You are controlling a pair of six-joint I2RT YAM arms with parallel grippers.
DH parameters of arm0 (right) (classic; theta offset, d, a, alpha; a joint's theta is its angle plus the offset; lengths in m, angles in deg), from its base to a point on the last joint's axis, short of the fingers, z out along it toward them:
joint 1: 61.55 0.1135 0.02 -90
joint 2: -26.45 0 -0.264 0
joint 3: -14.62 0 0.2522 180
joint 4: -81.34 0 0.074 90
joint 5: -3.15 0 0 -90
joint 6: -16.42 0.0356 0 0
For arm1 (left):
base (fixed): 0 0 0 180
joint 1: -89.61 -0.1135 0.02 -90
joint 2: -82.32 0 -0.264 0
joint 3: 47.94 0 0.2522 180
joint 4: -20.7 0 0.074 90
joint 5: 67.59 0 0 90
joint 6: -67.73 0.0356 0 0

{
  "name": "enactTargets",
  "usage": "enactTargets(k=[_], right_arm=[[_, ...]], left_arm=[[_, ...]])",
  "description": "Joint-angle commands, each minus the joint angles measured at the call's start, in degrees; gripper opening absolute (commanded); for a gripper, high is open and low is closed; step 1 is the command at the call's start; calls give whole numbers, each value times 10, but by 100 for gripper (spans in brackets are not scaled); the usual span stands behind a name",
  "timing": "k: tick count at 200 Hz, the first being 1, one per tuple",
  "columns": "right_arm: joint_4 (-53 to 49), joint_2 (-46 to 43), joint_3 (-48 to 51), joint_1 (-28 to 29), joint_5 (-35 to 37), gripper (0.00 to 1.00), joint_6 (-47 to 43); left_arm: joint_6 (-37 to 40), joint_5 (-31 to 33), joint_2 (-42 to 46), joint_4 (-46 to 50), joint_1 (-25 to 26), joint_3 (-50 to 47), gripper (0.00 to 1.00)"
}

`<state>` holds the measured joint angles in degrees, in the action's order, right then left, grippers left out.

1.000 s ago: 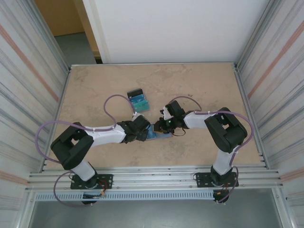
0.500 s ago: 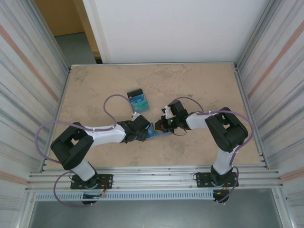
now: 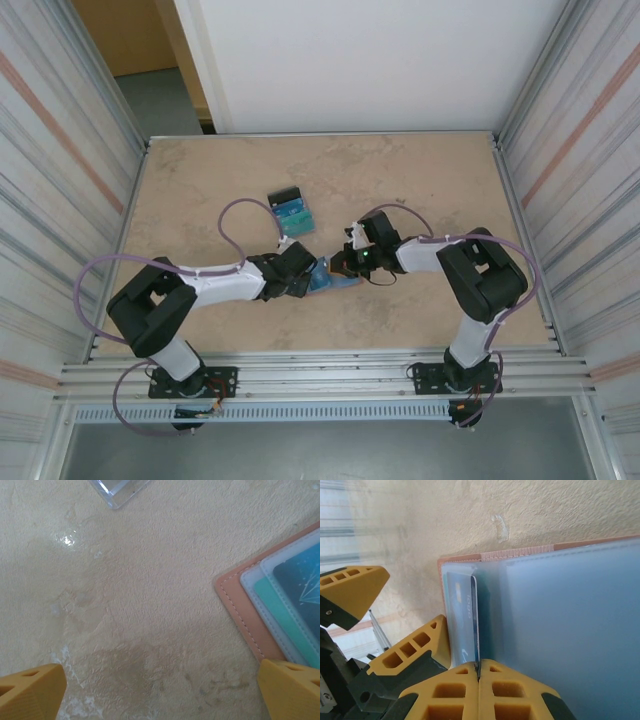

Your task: Take the credit cards out of the card holder

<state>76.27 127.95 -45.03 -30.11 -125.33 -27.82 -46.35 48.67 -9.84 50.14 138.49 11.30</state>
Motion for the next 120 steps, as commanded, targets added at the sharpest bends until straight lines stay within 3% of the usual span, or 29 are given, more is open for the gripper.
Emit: enactTargets(k=[1,120], right_arm=[[-24,-23,3,-7,10,5,-21],[-29,-28,8,-9,17,5,-25]], left_arm=[[-2,9,-10,35,6,-1,99],[13,9,26,15,7,20,99]])
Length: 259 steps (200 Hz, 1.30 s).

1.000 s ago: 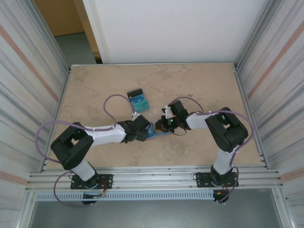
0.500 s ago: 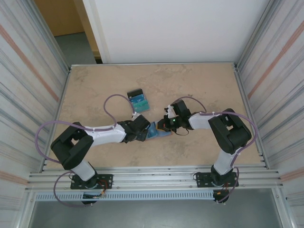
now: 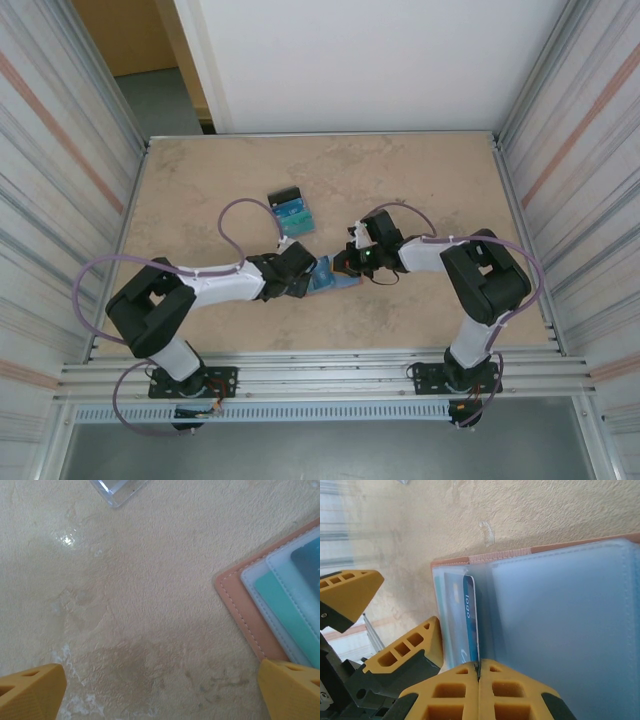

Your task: Take the credit cards out of the card holder

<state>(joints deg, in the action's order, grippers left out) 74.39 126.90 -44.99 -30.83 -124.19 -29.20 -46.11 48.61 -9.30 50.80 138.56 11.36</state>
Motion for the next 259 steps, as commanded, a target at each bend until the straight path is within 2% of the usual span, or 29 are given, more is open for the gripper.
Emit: enactTargets(k=[1,85,216,233,259], right_arm=[[-10,-18,8,-2,5,5,-11],[-11,-17,5,1,4,5,-10],[-34,-36,7,-13,11,5,-22],[-30,-40,11,-13,9,6,-21],[3,-36,18,-14,-12,14,-5]], left_arm=[[10,10,20,8,6,20,99],[30,-17,-21,-36,6,55,99],[48,3,-63,-12,4,61,99],[48,3,-63,-11,4,61,99],[49,-2,-68,-13,4,64,99]])
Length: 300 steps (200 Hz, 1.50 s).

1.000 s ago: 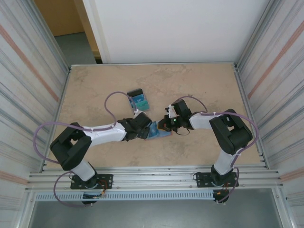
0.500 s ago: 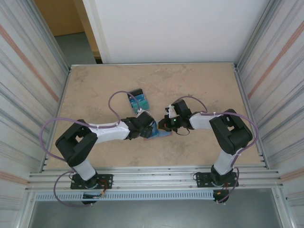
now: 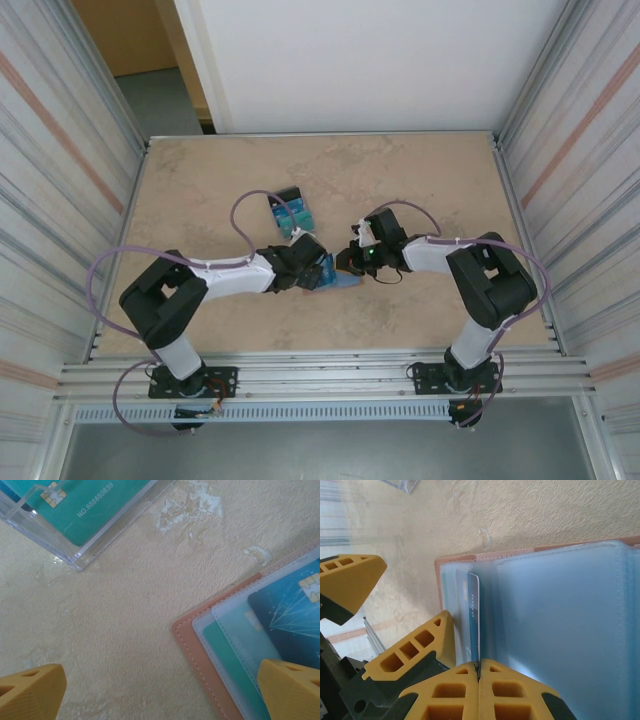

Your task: Take the credit cards out of the card holder

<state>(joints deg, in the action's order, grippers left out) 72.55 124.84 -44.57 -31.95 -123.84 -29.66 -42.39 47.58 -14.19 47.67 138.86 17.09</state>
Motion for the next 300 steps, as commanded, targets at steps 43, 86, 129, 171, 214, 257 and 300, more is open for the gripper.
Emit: enactTargets(k=[43,86,129,171,214,257,300], right_arm=[[93,7,26,1,-49,17,30],[103,23,16,9,-50,17,31],[108,37,8,12,-51,15,32],[117,40,9,12,-49,6,37],[64,10,9,-1,-28,4,5],[-49,-40,-6,-10,31,4,-63],[-105,-85,-14,-19,59,3,-103]], left_arm=[[10,3,-26,22,1,9,99],[10,1,-26,24,1,9,99],[6,-3,-25,24,1,5,99],[4,-3,-25,24,1,2,99],[5,5,-16,30,1,-2,99],[4,5,2,32,1,-9,99],[2,-1,36,43,1,-7,99]])
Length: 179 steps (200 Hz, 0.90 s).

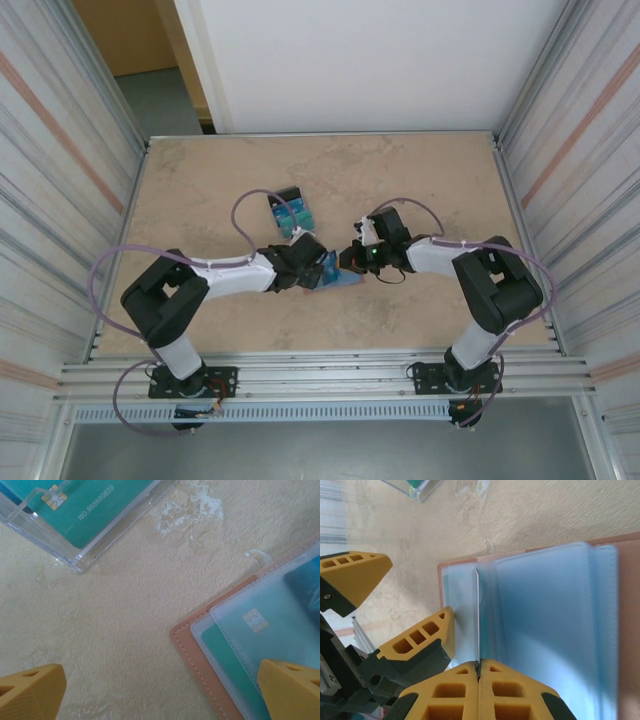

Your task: Take the credit cards out of the card holder

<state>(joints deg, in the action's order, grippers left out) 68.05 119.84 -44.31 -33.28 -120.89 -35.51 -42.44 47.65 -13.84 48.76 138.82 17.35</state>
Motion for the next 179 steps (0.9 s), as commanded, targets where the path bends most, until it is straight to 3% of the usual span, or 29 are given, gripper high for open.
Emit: enactTargets(k=[1,64,98,136,179], right_arm=[[-60,-36,-17,-6,31,3,-46],[-124,-146,-24,-6,49,2,-130],[-134,-205,-23,1,27,2,-171],[-164,-243,-41,32,15,2,-237],[-198,-259,-70,74,7,2,-303]], left_arm=[[2,-1,35,32,2,-10,99],[47,-49,147,18,-11,-8,99],[81,-169,219,-14,-47,-16,98],[148,-334,276,-39,-78,-8,87],[221,-429,276,-20,-83,21,77]])
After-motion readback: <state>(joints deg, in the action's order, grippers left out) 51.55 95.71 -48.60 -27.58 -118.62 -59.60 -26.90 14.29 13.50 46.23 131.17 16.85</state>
